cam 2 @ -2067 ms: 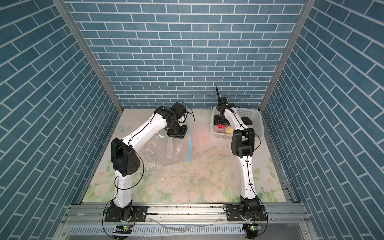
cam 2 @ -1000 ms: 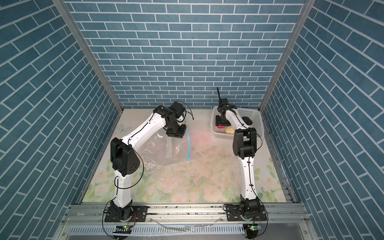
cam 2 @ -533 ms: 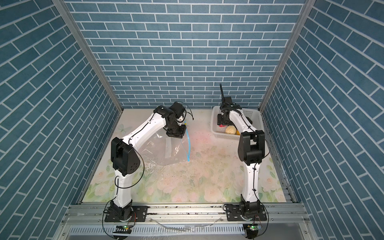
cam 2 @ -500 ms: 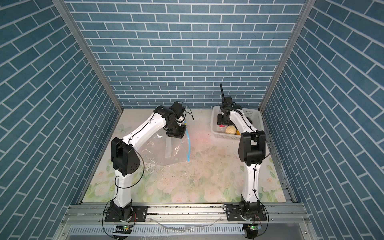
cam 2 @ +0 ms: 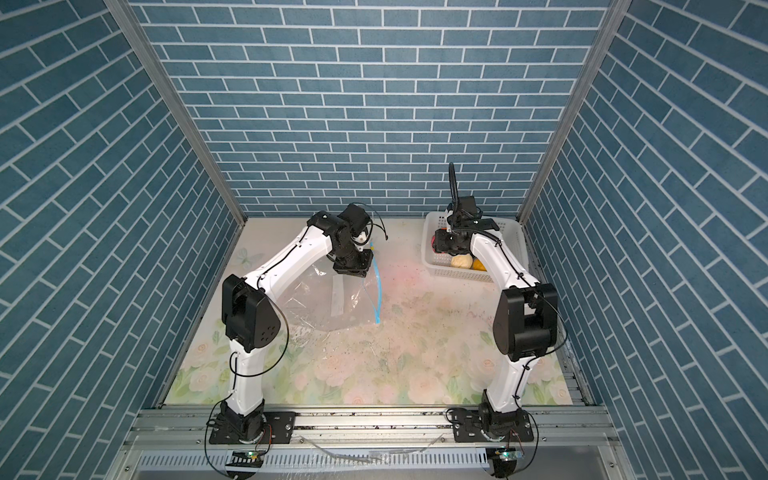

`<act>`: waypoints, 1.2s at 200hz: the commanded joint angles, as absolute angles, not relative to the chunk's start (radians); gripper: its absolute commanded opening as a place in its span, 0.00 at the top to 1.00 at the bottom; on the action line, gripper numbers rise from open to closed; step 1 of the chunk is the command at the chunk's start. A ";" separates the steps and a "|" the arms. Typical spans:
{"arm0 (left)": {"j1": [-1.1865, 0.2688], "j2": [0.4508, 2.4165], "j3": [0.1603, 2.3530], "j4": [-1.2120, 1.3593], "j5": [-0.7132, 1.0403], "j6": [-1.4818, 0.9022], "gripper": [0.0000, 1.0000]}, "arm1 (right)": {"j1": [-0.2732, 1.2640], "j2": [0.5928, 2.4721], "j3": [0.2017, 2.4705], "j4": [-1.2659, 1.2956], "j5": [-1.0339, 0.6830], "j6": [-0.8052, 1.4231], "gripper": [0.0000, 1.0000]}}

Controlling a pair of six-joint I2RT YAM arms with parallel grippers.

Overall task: Place the food in the zip-top bag and seal the zipper
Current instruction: 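Lift the pink-red apple out of the basket with right gripper, then carry the apple over the open bag mouth with right gripper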

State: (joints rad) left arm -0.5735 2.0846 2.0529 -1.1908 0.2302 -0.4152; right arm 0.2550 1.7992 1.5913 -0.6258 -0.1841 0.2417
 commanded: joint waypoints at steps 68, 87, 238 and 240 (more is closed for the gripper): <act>-0.563 2.079 2.065 -1.192 0.250 -0.438 1.00 | 0.434 1.620 1.173 -0.122 -0.492 0.370 0.49; -0.563 2.075 2.064 -1.193 0.249 -0.439 1.00 | 0.463 1.619 1.120 -0.044 -0.526 0.402 0.50; -0.563 2.048 2.036 -1.174 0.255 -0.453 1.00 | 0.582 1.636 1.024 0.076 -0.544 0.491 0.52; -0.563 2.048 2.036 -1.174 0.255 -0.454 1.00 | 0.583 1.637 1.024 0.077 -0.545 0.491 0.52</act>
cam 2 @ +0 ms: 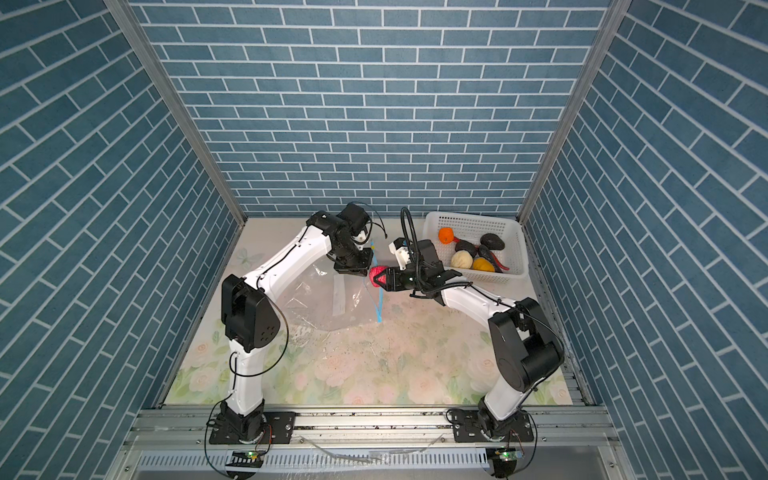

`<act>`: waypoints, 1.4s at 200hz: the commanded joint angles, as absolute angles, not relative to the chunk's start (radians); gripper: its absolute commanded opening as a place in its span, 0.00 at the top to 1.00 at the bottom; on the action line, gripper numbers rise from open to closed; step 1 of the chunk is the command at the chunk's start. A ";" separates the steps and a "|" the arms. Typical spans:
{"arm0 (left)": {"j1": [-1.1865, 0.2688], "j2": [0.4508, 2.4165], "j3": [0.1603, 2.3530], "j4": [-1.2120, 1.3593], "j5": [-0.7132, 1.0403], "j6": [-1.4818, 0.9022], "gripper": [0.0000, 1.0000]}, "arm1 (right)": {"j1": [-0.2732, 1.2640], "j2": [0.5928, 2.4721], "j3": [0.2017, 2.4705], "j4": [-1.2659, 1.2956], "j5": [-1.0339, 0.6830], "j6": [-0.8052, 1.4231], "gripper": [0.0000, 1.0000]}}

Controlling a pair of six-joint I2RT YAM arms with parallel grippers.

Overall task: Place the food in the zip-top bag and seal the zipper
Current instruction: 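Carry the apple over the open bag mouth with right gripper, then open right gripper to drop the apple into the bag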

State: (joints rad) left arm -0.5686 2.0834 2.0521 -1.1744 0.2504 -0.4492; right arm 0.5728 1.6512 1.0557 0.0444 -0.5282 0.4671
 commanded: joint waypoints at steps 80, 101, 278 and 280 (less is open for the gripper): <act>-0.563 2.021 1.997 -1.152 0.272 -0.462 1.00 | 0.599 1.673 1.031 0.050 -0.561 0.469 0.52; -0.563 2.008 1.986 -1.145 0.273 -0.465 1.00 | 0.599 1.680 1.028 0.048 -0.561 0.463 0.52; -0.565 1.978 1.940 -1.114 0.314 -0.485 1.00 | 0.599 1.727 1.060 -0.033 -0.550 0.399 0.39; -0.566 1.977 1.940 -1.114 0.314 -0.485 1.00 | 0.598 1.727 1.060 -0.035 -0.549 0.398 0.38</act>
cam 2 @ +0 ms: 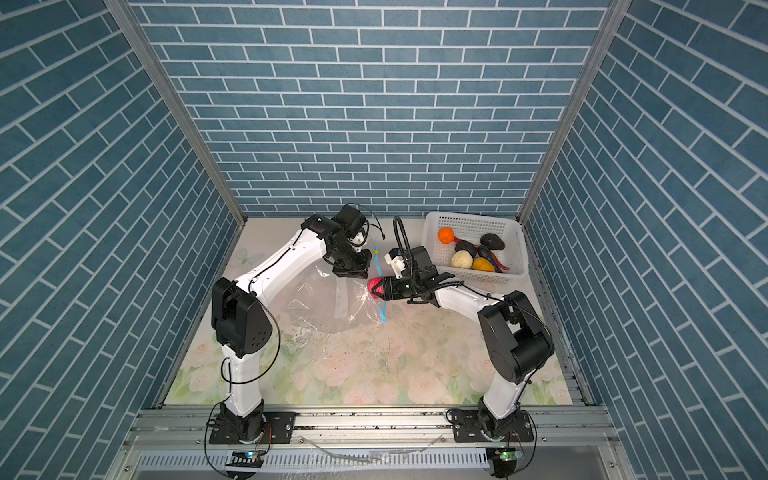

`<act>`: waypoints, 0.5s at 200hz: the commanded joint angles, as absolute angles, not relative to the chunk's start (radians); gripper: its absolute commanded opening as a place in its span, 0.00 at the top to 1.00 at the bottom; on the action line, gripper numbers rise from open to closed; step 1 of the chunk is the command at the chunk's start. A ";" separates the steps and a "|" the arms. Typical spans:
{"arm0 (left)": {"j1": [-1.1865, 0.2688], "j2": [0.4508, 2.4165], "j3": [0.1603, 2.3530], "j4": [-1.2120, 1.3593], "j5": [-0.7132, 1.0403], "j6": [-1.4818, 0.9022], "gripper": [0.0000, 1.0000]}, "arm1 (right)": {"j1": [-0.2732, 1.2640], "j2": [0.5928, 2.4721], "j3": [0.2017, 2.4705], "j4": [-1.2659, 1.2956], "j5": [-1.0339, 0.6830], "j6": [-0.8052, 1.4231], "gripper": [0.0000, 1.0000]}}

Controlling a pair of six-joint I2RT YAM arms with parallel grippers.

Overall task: Place the food in the zip-top bag and seal the zipper
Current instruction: 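Open right gripper to drop the apple into the bag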

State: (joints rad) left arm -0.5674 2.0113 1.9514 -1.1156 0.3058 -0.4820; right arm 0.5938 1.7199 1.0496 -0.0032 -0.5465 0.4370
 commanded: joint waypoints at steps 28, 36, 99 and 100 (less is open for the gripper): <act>-0.566 1.977 1.937 -1.114 0.314 -0.485 1.00 | 0.599 1.722 1.062 -0.048 -0.540 0.391 0.32; -0.566 1.977 1.937 -1.114 0.315 -0.486 1.00 | 0.599 1.719 1.062 -0.049 -0.536 0.390 0.31; -0.567 1.980 1.940 -1.115 0.314 -0.487 1.00 | 0.599 1.714 1.063 -0.055 -0.519 0.387 0.29; -0.567 1.980 1.940 -1.115 0.314 -0.487 1.00 | 0.598 1.714 1.064 -0.055 -0.520 0.387 0.29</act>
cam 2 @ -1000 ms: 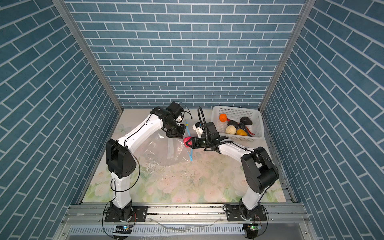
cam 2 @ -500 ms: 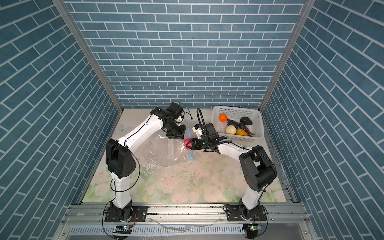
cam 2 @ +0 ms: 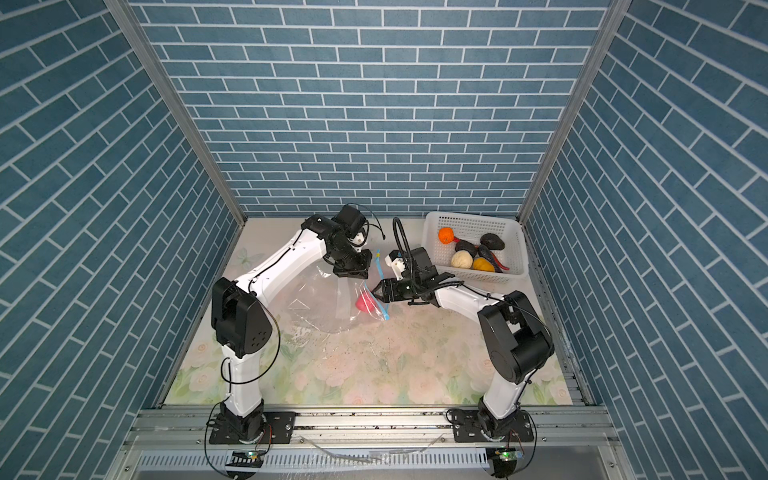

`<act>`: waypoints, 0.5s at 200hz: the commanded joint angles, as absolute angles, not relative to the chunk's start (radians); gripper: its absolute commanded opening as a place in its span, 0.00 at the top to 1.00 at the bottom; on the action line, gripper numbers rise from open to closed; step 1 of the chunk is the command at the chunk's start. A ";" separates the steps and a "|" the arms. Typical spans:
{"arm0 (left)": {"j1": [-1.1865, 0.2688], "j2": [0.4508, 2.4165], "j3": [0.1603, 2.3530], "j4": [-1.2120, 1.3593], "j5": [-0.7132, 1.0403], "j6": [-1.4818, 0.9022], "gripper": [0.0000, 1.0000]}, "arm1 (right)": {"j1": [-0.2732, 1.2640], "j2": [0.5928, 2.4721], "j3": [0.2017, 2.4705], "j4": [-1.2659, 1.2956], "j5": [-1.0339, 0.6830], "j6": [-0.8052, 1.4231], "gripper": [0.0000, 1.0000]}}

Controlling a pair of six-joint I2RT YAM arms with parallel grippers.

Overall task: Place the food in the zip-top bag and seal the zipper
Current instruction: 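Open right gripper to drop the apple into the bag, then move right gripper back to the basket while left gripper holds bag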

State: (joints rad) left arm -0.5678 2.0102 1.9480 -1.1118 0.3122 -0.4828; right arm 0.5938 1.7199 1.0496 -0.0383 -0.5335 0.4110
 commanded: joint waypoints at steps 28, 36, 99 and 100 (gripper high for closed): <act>-0.566 1.978 1.935 -1.114 0.313 -0.487 1.00 | 0.598 1.712 1.063 -0.057 -0.518 0.388 0.29; -0.567 1.979 1.935 -1.114 0.312 -0.486 1.00 | 0.598 1.708 1.063 -0.062 -0.515 0.387 0.29; -0.566 1.976 1.934 -1.120 0.302 -0.477 1.00 | 0.597 1.648 1.078 -0.115 -0.470 0.377 0.30; -0.567 1.976 1.934 -1.121 0.302 -0.478 1.00 | 0.597 1.647 1.078 -0.118 -0.468 0.377 0.30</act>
State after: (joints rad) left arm -0.5678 2.0102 1.9480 -1.1118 0.3088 -0.4824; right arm 0.5938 1.6947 1.0496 -0.0738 -0.5034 0.4103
